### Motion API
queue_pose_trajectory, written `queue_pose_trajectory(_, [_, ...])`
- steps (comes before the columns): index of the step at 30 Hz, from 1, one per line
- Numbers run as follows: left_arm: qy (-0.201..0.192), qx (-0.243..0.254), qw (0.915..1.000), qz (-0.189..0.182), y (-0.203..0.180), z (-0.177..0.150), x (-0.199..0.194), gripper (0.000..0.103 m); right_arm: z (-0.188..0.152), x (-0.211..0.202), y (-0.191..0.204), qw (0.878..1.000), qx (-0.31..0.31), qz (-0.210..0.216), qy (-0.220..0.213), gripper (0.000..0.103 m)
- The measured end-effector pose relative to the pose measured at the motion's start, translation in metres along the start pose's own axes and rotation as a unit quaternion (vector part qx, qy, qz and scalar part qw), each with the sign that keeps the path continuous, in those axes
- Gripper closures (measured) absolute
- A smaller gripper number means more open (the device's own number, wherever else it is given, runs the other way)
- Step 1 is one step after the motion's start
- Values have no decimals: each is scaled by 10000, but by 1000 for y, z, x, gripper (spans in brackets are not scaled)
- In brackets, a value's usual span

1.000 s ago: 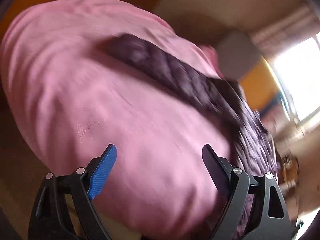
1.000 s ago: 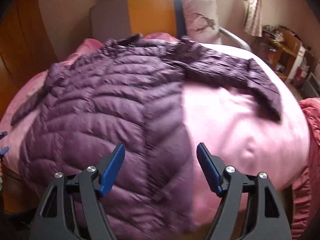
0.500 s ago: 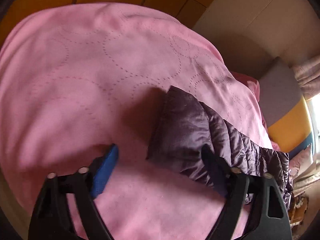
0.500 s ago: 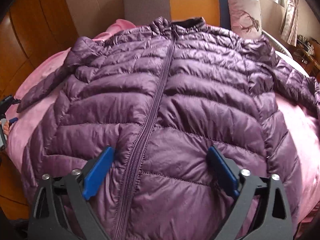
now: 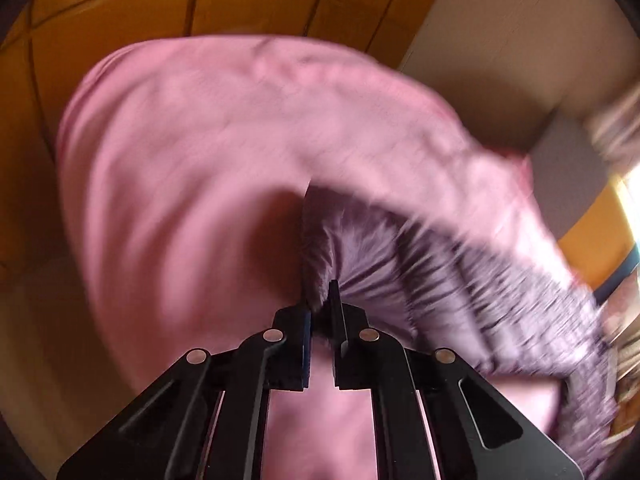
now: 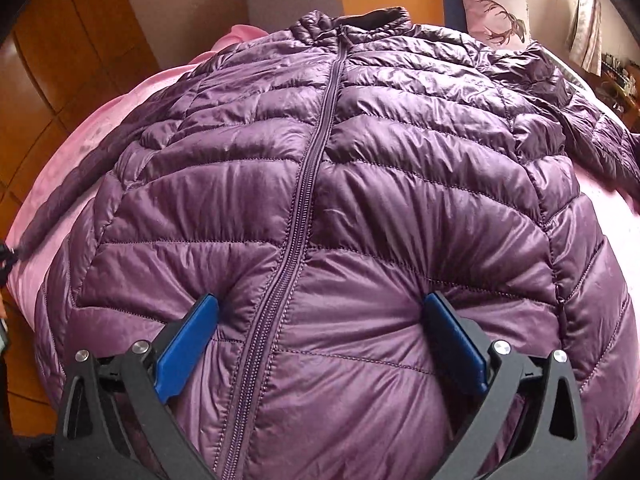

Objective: Fold large clothes

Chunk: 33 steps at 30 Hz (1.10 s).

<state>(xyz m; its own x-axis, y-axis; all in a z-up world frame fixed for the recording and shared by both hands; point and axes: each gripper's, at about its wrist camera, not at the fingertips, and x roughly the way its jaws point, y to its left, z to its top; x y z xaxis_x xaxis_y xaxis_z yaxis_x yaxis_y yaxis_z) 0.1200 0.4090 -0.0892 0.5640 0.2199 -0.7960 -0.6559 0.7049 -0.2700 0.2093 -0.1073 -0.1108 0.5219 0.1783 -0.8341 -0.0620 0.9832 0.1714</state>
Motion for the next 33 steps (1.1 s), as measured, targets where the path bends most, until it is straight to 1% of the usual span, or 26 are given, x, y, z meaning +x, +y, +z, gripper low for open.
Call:
queue_pose_trajectory(1, [58,77,9999,100,2,-7,3,96,0,0,0,10000,-10,2,-17,2])
queue_pose_trajectory(4, [-59,291,9990,325,-5,-15,-4,96,-1,0,-4,10000,4,38,-51,2])
queue_pose_trajectory(7, [-47,256,9990,364,-7,-16,-15,96,-3,-2,-6,10000,-37,70,-56,2])
queue_pose_trajectory(9, [-123,226,9988,428,-4,-18,-23,92,-4,-2,-7,9999,-41,98,-85,2])
queue_pose_trajectory(10, [-165,183,9981,561,0,-20,-29,92,-5,-3,-6,9999,-44,99,-106,2])
queue_pose_trajectory(11, [-168,161,9974,676,1,-22,-31,89,-6,-3,-4,9999,-48,97,-128,2])
queue_pose_trajectory(12, [-152,138,9966,800,3,-22,-33,69,-6,-3,-1,9998,-55,92,-144,2])
queue_pose_trajectory(13, [-215,32,9956,915,7,-24,-41,53,-7,-4,-2,9998,-59,96,-167,2])
queue_pose_trajectory(14, [-329,-56,9951,926,9,-25,-47,20,-7,-3,0,9998,-67,94,-186,2])
queue_pose_trajectory(15, [-651,-220,9940,854,9,-27,-63,13,-8,-4,1,9997,-75,90,-207,2])
queue_pose_trajectory(16, [-838,-276,9932,757,7,-28,-72,13,-9,-5,1,9997,-82,82,-231,2])
queue_pose_trajectory(17, [-897,-227,9938,611,1,-28,-79,13,-10,-5,1,9996,-90,75,-251,2])
queue_pose_trajectory(19, [-876,86,9959,188,-26,-32,-89,13,-11,-7,1,9995,-100,76,-286,2])
queue_pose_trajectory(21, [-883,534,9944,-239,-61,-43,-96,13,-13,-10,1,9994,-125,87,-298,2])
queue_pose_trajectory(23, [-842,1211,9862,-750,-113,-65,-101,13,-14,-14,0,9994,-137,144,-274,2])
queue_pose_trajectory(25, [-688,1755,9730,-1331,-162,-90,-103,13,-16,-25,-7,9993,-97,219,-288,2])
queue_pose_trajectory(26, [-609,1924,9675,-1522,-177,-100,-102,13,-17,-32,-13,9992,-36,223,-345,2])
queue_pose_trajectory(27, [-505,2165,9594,-1739,-199,-113,-102,13,-19,-40,-22,9989,61,217,-419,2])
queue_pose_trajectory(28, [-394,2466,9484,-1955,-223,-131,-102,13,-21,-47,-30,9986,170,172,-471,2])
queue_pose_trajectory(29, [-311,2718,9381,-2123,-241,-145,-102,13,-24,-55,-40,9980,315,26,-542,3])
queue_pose_trajectory(30, [-256,3103,9229,-2264,-263,-165,-102,13,-27,-65,-53,9968,474,-140,-630,3])
queue_pose_trajectory(32, [-299,3564,9074,-2209,-287,-192,-101,13,-34,-79,-74,9933,758,-426,-755,3])
queue_pose_trajectory(33, [-207,3683,9020,-2243,-295,-202,-98,13,-38,-84,-86,9915,901,-528,-774,3])
